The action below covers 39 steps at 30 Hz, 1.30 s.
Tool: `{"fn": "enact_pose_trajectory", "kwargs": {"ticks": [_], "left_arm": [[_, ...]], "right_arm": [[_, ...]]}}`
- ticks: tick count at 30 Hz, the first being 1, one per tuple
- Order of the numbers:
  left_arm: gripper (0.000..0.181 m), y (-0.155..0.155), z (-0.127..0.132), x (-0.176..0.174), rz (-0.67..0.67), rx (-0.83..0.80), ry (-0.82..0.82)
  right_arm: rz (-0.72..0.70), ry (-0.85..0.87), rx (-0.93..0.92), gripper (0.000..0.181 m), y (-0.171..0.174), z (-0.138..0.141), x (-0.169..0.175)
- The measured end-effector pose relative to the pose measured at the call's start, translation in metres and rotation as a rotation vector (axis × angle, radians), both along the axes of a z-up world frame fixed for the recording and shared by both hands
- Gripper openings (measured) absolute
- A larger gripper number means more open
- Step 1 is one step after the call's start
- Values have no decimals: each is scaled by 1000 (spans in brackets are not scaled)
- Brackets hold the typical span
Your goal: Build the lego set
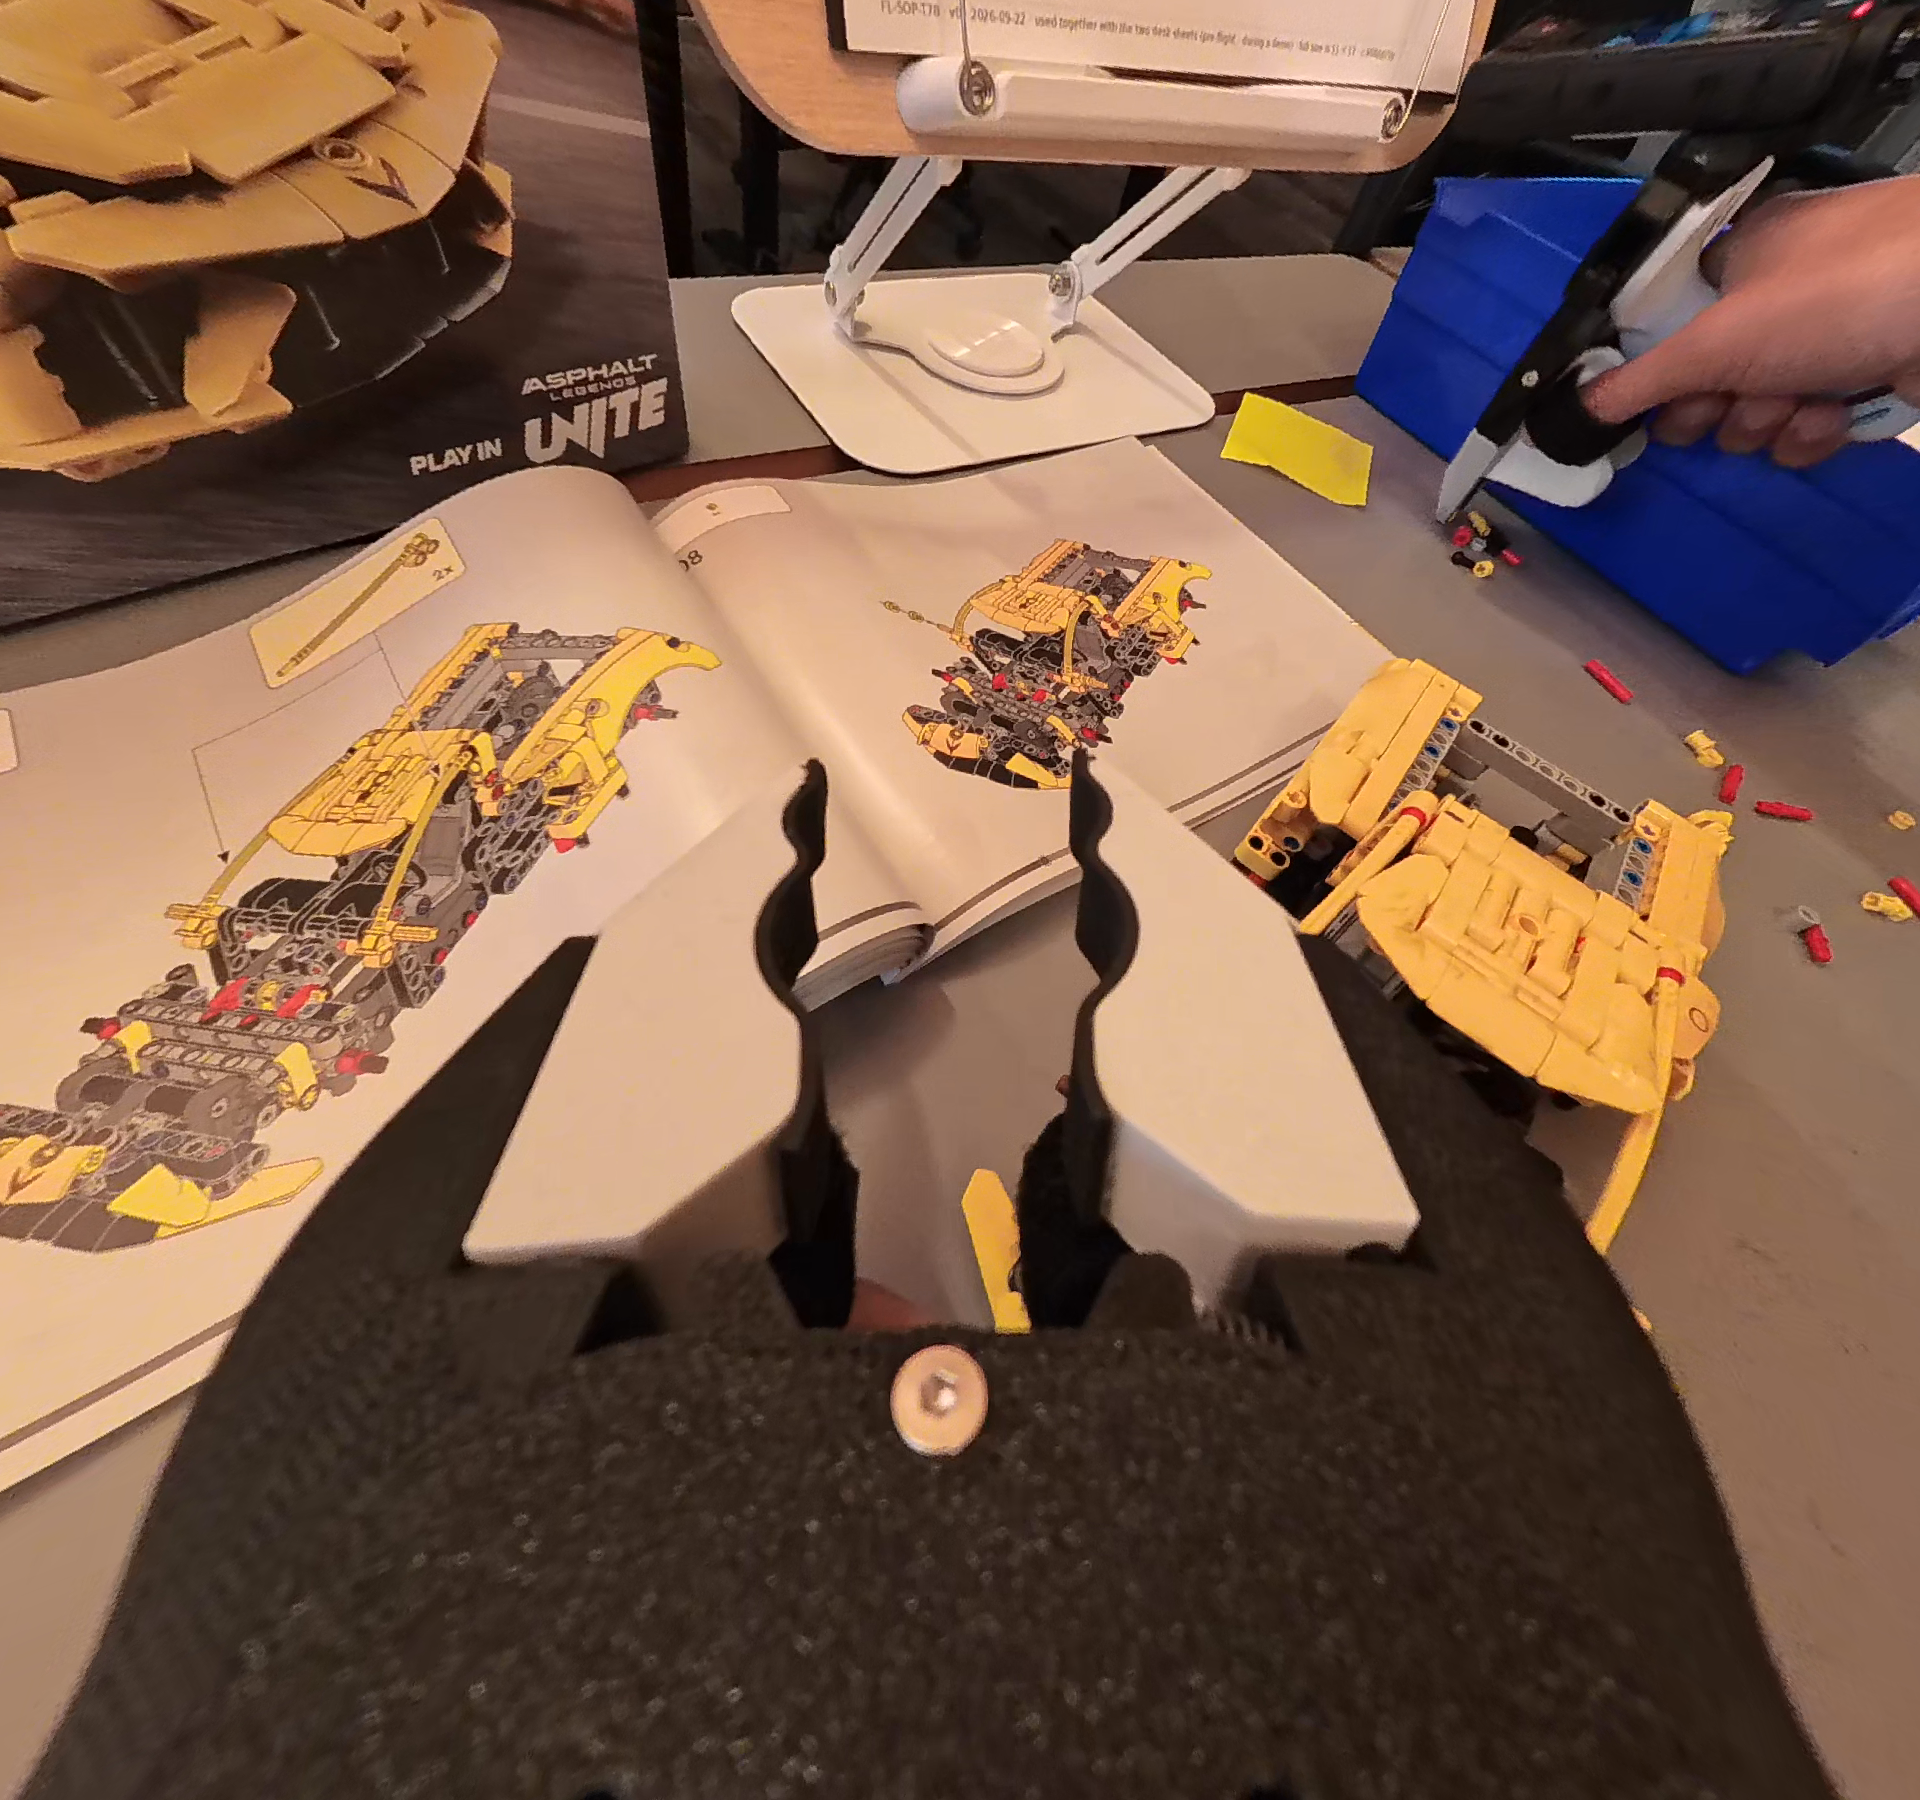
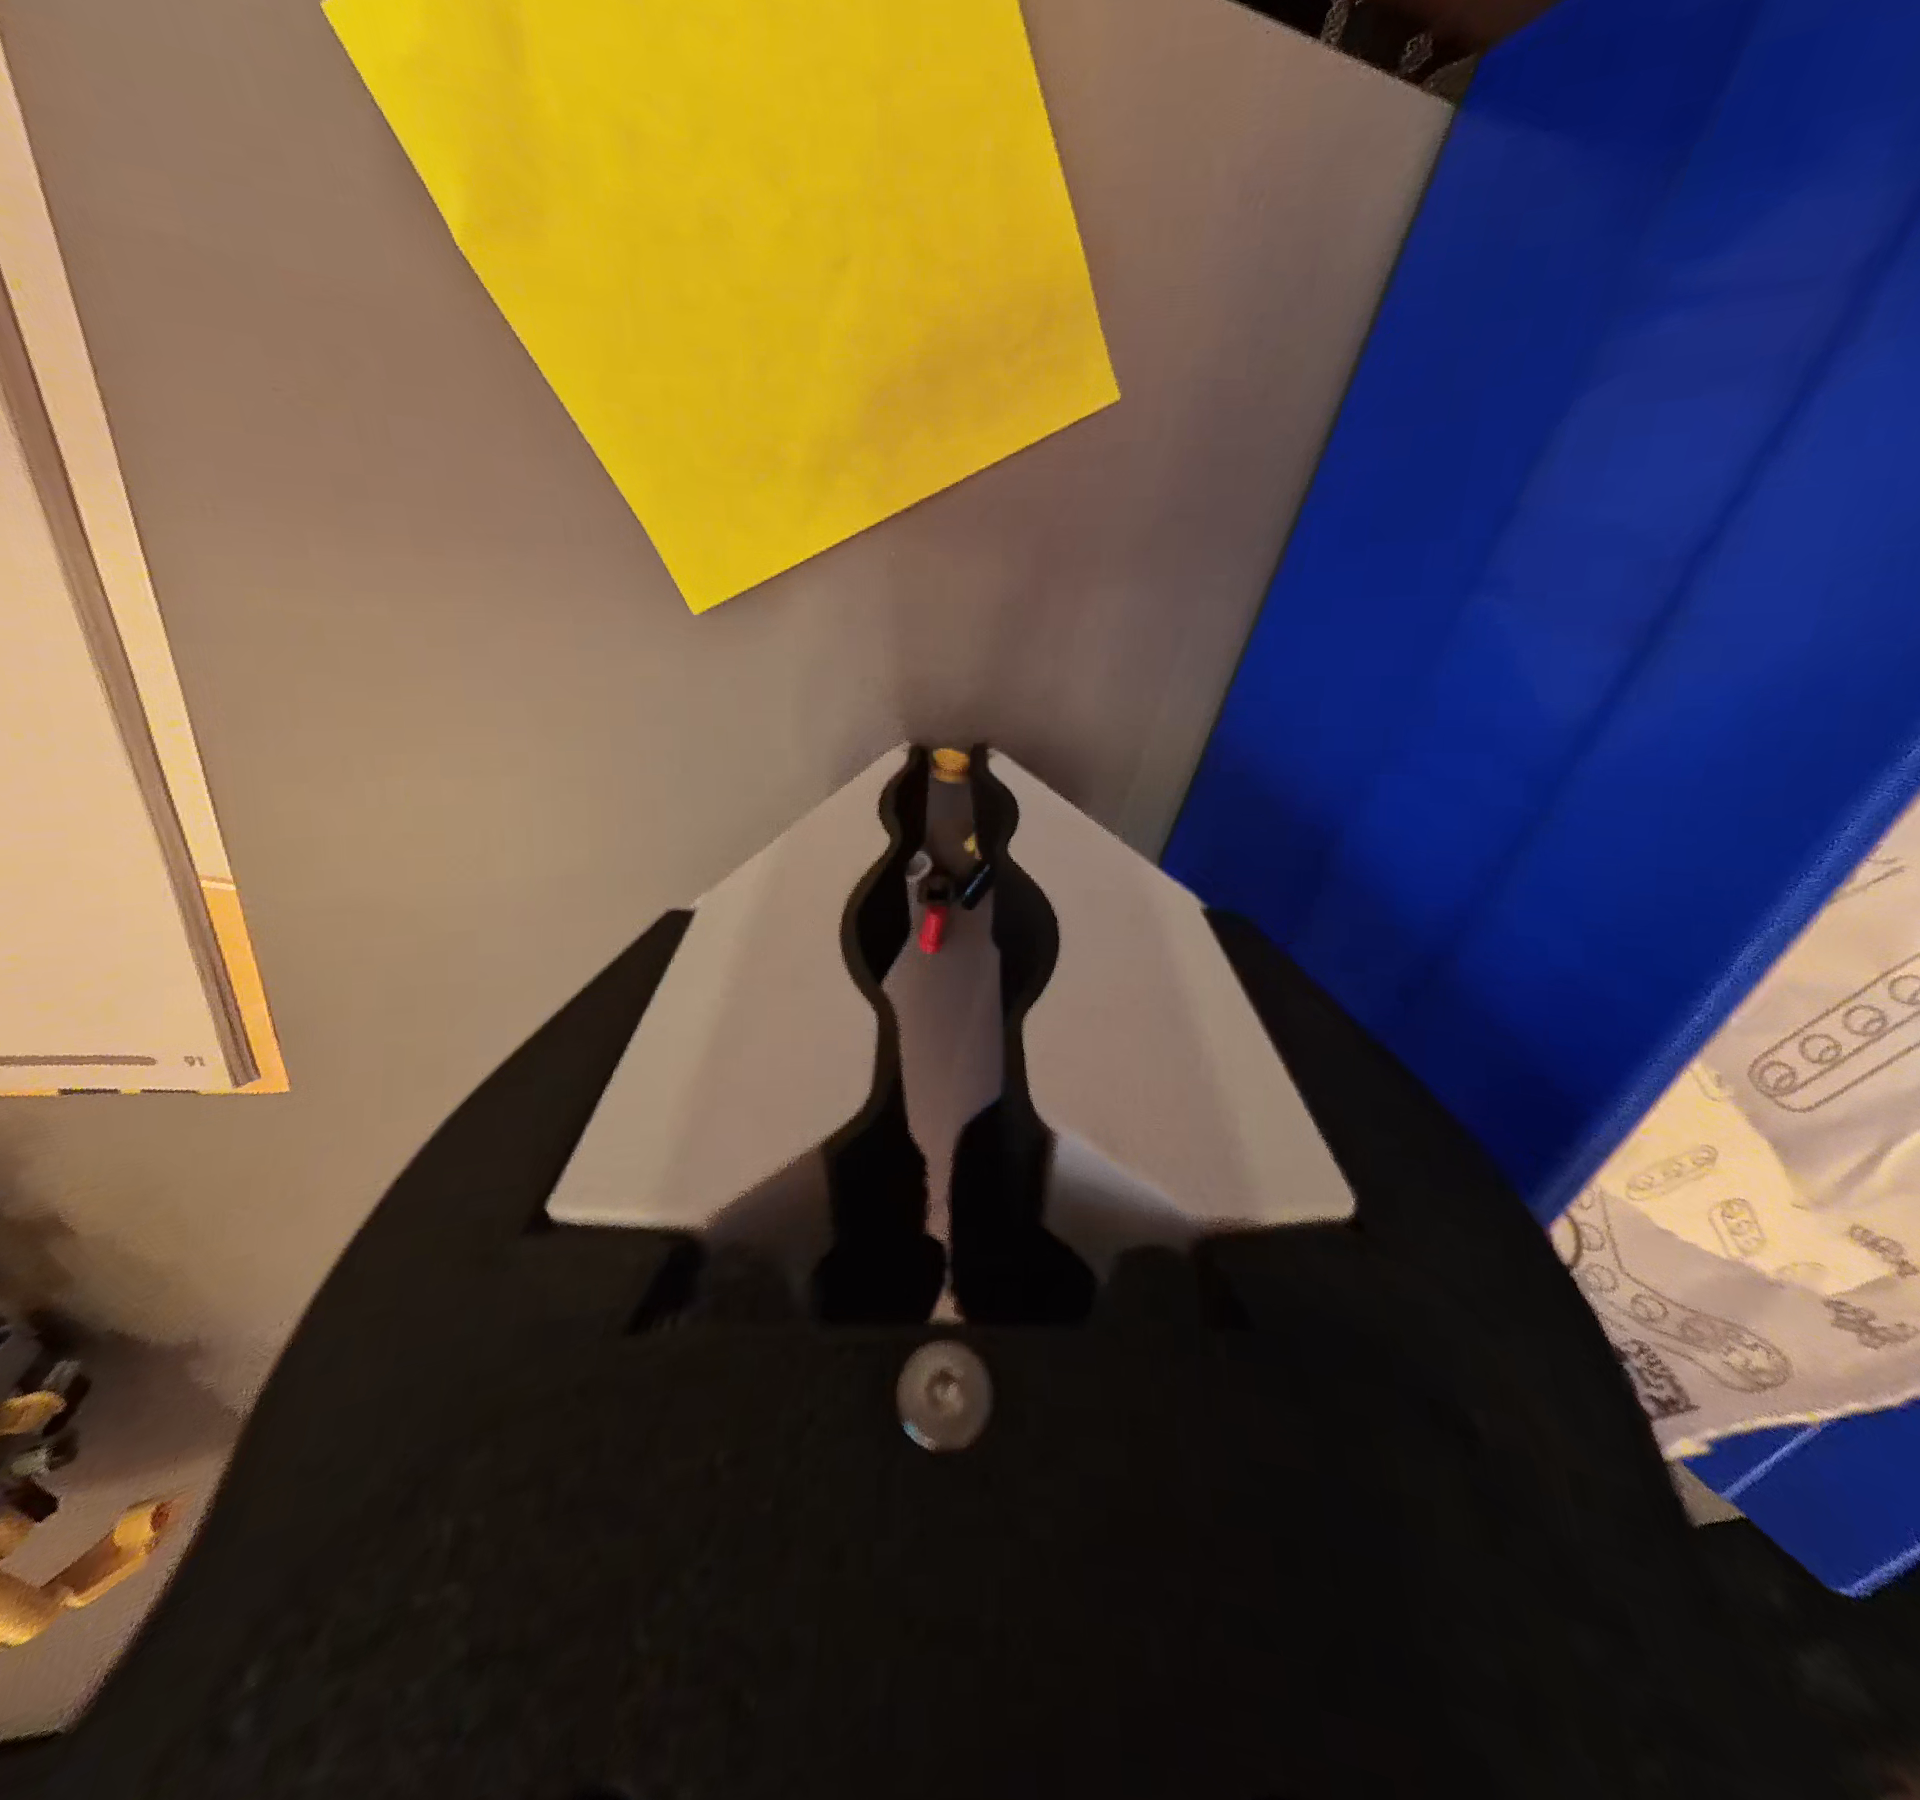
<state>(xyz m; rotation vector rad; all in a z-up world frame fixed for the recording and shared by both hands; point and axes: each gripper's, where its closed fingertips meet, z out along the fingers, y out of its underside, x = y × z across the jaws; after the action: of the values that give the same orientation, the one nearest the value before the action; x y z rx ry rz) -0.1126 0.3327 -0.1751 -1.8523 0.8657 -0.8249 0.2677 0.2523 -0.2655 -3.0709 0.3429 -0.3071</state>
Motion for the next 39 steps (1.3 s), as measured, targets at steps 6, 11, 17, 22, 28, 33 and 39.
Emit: {"fn": "enact_pose_trajectory", "kwargs": {"ticks": [6,11,17,22,28,33,39], "left_arm": [[47,1,0,0,2,1,1],[47,2,3,-3,8,7,-5],[47,3,5,-4,14,7,-10],[47,-1,3,0,0,10,-2],[47,-4,-2,3,-9,44,38],[47,-1,-3,0,2,40,40],[47,-1,-2,0,-1,38,34]], "right_arm": [[50,-16,25,6,2,12,-3],[364,86,171,6,-15,50,-86],[521,115,500,6,-111,42,-187],[556,145,653,6,-158,18,-229],[615,160,670,6,-168,3,-245],[641,139,681,6,-170,2,-246],[603,147,694,21,-182,16,-235]]}}
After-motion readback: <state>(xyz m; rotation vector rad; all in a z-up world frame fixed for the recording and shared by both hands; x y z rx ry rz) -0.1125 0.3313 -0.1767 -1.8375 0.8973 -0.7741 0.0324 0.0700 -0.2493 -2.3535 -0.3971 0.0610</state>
